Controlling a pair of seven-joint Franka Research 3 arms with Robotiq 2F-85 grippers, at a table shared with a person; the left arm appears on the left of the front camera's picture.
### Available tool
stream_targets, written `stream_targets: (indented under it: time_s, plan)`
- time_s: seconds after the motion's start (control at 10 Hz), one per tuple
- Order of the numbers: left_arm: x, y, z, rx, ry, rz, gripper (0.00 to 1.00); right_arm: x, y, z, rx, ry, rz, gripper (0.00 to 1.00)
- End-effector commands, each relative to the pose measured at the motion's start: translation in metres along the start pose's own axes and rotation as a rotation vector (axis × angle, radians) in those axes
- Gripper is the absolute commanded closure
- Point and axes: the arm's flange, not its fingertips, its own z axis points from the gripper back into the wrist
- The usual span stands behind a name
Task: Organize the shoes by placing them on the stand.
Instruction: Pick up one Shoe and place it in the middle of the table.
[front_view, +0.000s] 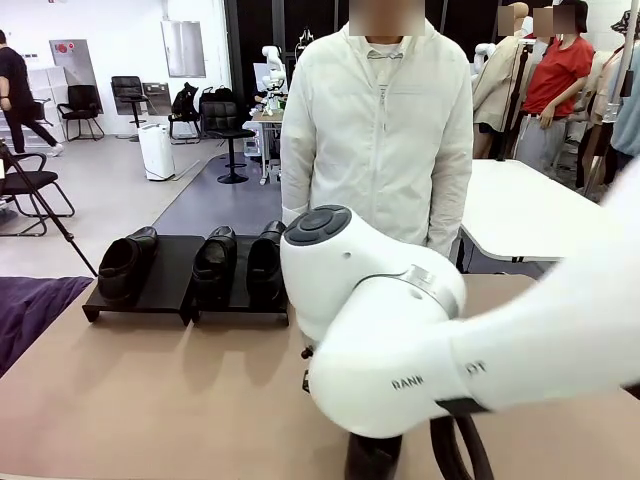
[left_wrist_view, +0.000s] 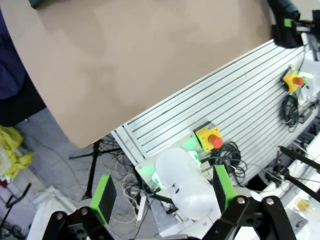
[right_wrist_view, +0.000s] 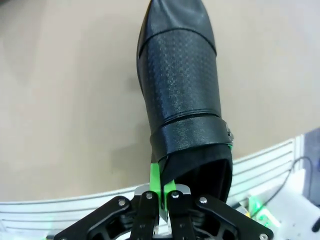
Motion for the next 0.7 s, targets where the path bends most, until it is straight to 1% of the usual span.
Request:
stream_targets:
  time_s: [0.0, 0.3, 0.4, 0.5, 0.6]
  plan:
    - [-0.0009, 0.0008, 0.0012, -0.016, -0.004, -0.009, 0.00, 0.0271, 0.0285, -0.0064, 0.021, -0.010, 0.003, 1.00]
    - [-0.0009, 0.0008, 0.0012, -0.016, -0.004, -0.009, 0.00, 0.0337, 0.0361, -0.0093, 0.034, -0.052, 0.025, 1.00]
    - [-0.0009, 0.0008, 0.0012, -0.016, -0.004, -0.009, 0.00, 0.0337, 0.0369, -0.0101, 0.046, -0.066, 0.053, 1.00]
    - [-0.0009, 0.0008, 0.0012, -0.016, -0.004, -0.009, 0.00, 0.0331, 0.0379, -0.0110, 0.046, -0.076, 0.065, 0.72]
    - [-0.0009, 0.0008, 0.0012, -0.016, -0.004, -0.009, 0.00, 0.0328, 0.0381, -0.0121, 0.032, -0.070, 0.081, 0.13]
